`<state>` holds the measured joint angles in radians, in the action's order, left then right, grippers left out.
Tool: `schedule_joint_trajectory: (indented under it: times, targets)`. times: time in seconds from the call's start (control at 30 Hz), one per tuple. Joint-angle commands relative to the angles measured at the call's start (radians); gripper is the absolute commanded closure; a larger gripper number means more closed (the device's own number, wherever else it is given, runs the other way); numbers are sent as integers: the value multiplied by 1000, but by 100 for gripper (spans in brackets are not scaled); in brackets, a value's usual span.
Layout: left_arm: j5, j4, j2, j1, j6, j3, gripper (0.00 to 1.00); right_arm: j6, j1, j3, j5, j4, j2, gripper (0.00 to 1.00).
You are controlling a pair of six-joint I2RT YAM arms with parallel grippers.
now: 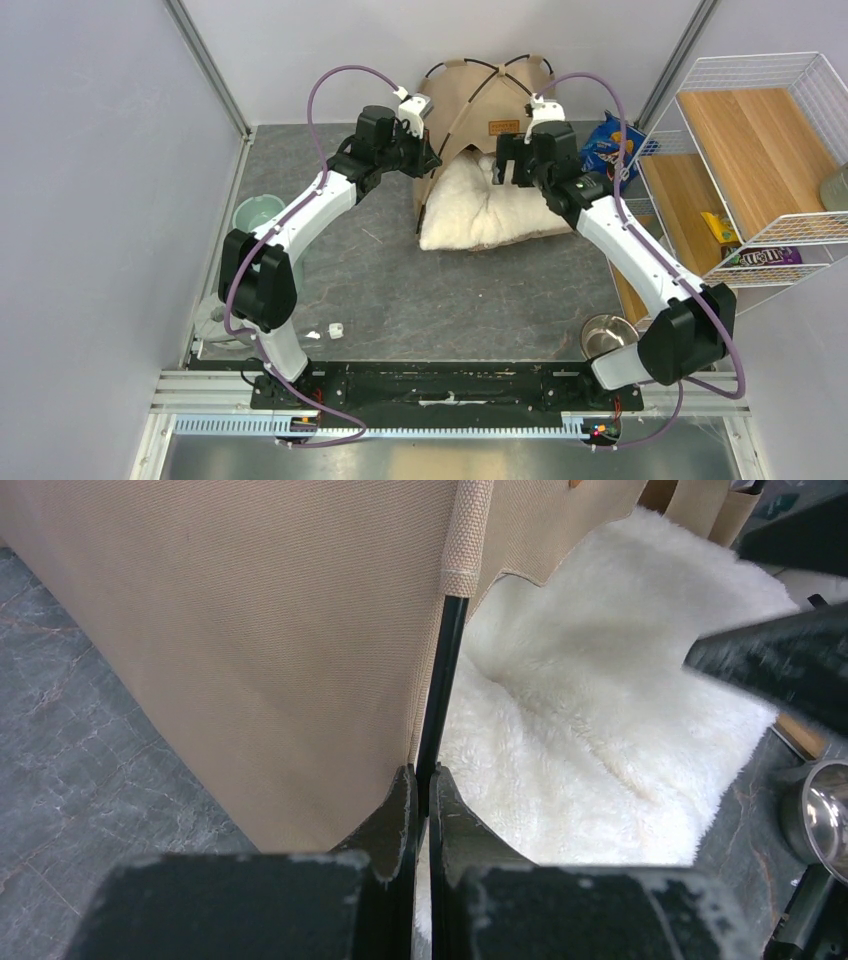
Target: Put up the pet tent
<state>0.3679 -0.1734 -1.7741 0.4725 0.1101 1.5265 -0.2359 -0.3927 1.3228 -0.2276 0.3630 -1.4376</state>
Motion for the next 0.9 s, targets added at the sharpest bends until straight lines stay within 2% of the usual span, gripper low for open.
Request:
schedule_joint_trajectory:
  times: [0.0, 0.2, 0.3, 0.37, 0.43, 0.5, 0.53, 0.63, 0.8, 0.87]
  targets:
    - [-18, -48, -8, 0, -1, 32, 98, 14, -28, 19, 239, -12, -64, 3]
    - [-29, -51, -8, 0, -9, 31, 98, -79, -55, 12, 506, -157, -220, 3]
    - [-32, -51, -9, 0, -7, 32, 98, -102, -81, 17, 514, -181, -299, 4]
    - [-37, -52, -7, 0, -7, 31, 98, -108, -96, 1, 476, -202, -322, 13]
    - [-41, -55, -4, 0, -9, 31, 98, -124, -111, -54, 393, -274, -293, 46]
    - [-45, -58, -2, 0, -10, 31, 98, -149, -121, -124, 302, -353, -239, 86]
    - [-46, -59, 0, 0, -10, 32, 98, -166, -121, -137, 272, -389, -223, 100]
    - [-46, -60, 0, 0, -7, 34, 98, -222, -120, -183, 129, -456, -176, 100]
    - [-47, -64, 4, -1, -9, 35, 98, -338, -117, -343, -172, -678, -63, 100]
    - [-46, -66, 7, 1, -9, 36, 98, -359, -117, -355, -267, -701, -48, 100]
